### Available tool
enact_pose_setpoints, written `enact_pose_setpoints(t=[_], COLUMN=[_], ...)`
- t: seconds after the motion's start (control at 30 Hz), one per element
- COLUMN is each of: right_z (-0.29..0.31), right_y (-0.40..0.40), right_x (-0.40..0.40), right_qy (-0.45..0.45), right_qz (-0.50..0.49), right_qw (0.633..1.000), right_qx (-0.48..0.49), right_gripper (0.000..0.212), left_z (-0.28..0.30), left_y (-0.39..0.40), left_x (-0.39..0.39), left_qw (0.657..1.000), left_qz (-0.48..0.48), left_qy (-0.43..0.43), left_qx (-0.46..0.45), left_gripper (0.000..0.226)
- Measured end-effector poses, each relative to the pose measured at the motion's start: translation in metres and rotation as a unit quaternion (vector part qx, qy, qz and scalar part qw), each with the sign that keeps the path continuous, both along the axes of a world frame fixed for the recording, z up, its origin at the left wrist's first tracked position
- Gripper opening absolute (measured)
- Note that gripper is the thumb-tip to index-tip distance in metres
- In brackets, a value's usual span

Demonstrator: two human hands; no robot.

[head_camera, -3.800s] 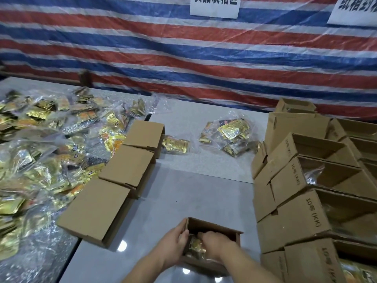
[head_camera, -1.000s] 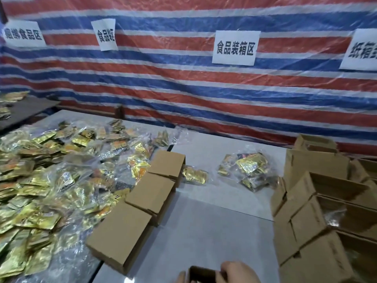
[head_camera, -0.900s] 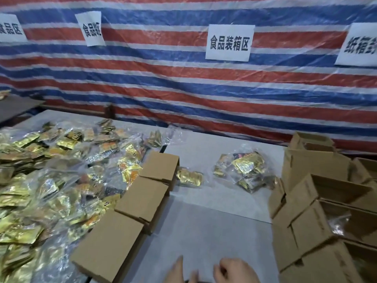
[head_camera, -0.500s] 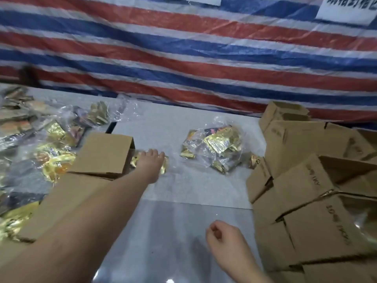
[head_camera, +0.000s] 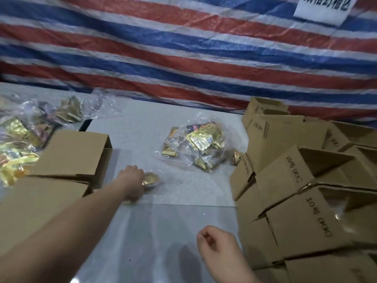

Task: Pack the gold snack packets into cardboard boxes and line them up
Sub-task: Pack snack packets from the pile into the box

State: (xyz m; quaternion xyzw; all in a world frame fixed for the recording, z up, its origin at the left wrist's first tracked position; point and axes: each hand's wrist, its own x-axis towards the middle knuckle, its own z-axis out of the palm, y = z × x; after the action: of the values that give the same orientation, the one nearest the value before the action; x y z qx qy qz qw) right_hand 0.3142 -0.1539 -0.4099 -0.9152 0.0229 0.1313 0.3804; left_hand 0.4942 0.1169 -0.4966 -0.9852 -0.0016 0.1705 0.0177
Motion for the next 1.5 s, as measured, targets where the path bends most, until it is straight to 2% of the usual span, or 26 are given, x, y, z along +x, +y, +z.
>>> enact_pose_setpoints(t=[0.1, 0.2, 0.3, 0.4, 0.5, 0.57, 0.63, 0.73, 0.87, 0.9, 0.97, 1.03, 1.07, 1.1, 1.17, 1.27, 1.33, 1.43, 1.47, 1.5], right_z=[0.026, 0.064, 0.107, 0.143, 0.162, 0.169, 0.176, 0.181, 0.174, 0.17, 0.161, 0.149, 0.142, 0.135, 0.12, 0.094, 0.077, 0.059, 0.056, 0.054], right_y=[0.004, 0.012, 0.016, 0.01, -0.005, -0.016, -0.024, -0.034, -0.038, -0.037, -0.035, -0.035, -0.035, -0.035, -0.029, -0.017, -0.01, 0.0, 0.004, 0.007], right_x=[-0.001, -0.002, -0.011, -0.036, -0.066, -0.085, -0.1, -0.115, -0.128, -0.13, -0.133, -0.133, -0.134, -0.135, -0.139, -0.142, -0.141, -0.135, -0.133, -0.131], right_qy=[0.003, -0.008, 0.02, 0.047, 0.075, 0.082, 0.1, 0.124, 0.119, 0.108, 0.084, 0.061, 0.053, 0.05, 0.066, 0.085, 0.101, 0.13, 0.142, 0.152], right_qz=[-0.014, -0.096, -0.104, -0.08, -0.033, 0.002, 0.045, 0.082, 0.072, 0.056, 0.007, -0.044, -0.049, -0.032, 0.062, 0.21, 0.28, 0.385, 0.409, 0.424], right_qw=[0.999, 0.977, 0.934, 0.884, 0.833, 0.81, 0.792, 0.778, 0.796, 0.81, 0.838, 0.851, 0.863, 0.882, 0.928, 0.956, 0.949, 0.914, 0.901, 0.891], right_qx=[0.042, 0.188, 0.34, 0.459, 0.547, 0.581, 0.601, 0.611, 0.589, 0.573, 0.54, 0.519, 0.501, 0.467, 0.362, 0.187, 0.105, -0.006, -0.036, -0.062], right_gripper=[0.024, 0.01, 0.041, 0.065, 0.084, 0.085, 0.079, 0.085, 0.065, 0.061, 0.06, 0.057, 0.055, 0.053, 0.044, 0.041, 0.036, 0.015, 0.012, 0.011], left_z=[0.056, 0.131, 0.206, 0.258, 0.288, 0.302, 0.31, 0.319, 0.317, 0.314, 0.302, 0.279, 0.261, 0.239, 0.191, 0.129, 0.107, 0.095, 0.09, 0.087], left_y=[-0.024, -0.054, -0.089, -0.125, -0.152, -0.164, -0.173, -0.182, -0.179, -0.174, -0.152, -0.124, -0.11, -0.098, -0.081, -0.075, -0.076, -0.07, -0.066, -0.063], left_x=[-0.032, -0.081, -0.141, -0.2, -0.247, -0.269, -0.284, -0.3, -0.315, -0.318, -0.328, -0.342, -0.348, -0.355, -0.369, -0.387, -0.396, -0.402, -0.404, -0.405], left_qw=[0.984, 0.939, 0.893, 0.855, 0.846, 0.855, 0.889, 0.938, 0.967, 0.963, 0.937, 0.894, 0.881, 0.879, 0.894, 0.906, 0.891, 0.871, 0.865, 0.859], left_qz=[0.048, 0.072, 0.048, 0.027, 0.042, 0.033, -0.01, -0.043, -0.078, -0.093, -0.073, 0.035, 0.093, 0.142, 0.201, 0.231, 0.254, 0.247, 0.233, 0.224], left_qy=[-0.028, -0.046, -0.055, -0.061, -0.083, -0.106, -0.132, -0.141, -0.083, -0.056, 0.009, 0.048, 0.04, 0.024, 0.035, 0.08, 0.057, 0.047, 0.047, 0.03], left_qx=[-0.167, -0.334, -0.444, -0.514, -0.524, -0.507, -0.439, -0.313, -0.226, -0.245, -0.343, -0.445, -0.463, -0.454, -0.399, -0.346, -0.373, -0.421, -0.442, -0.458], left_gripper=[0.035, 0.024, 0.04, 0.037, 0.03, 0.027, 0.031, 0.048, 0.088, 0.095, 0.1, 0.091, 0.082, 0.074, 0.065, 0.054, 0.039, 0.024, 0.034, 0.061])
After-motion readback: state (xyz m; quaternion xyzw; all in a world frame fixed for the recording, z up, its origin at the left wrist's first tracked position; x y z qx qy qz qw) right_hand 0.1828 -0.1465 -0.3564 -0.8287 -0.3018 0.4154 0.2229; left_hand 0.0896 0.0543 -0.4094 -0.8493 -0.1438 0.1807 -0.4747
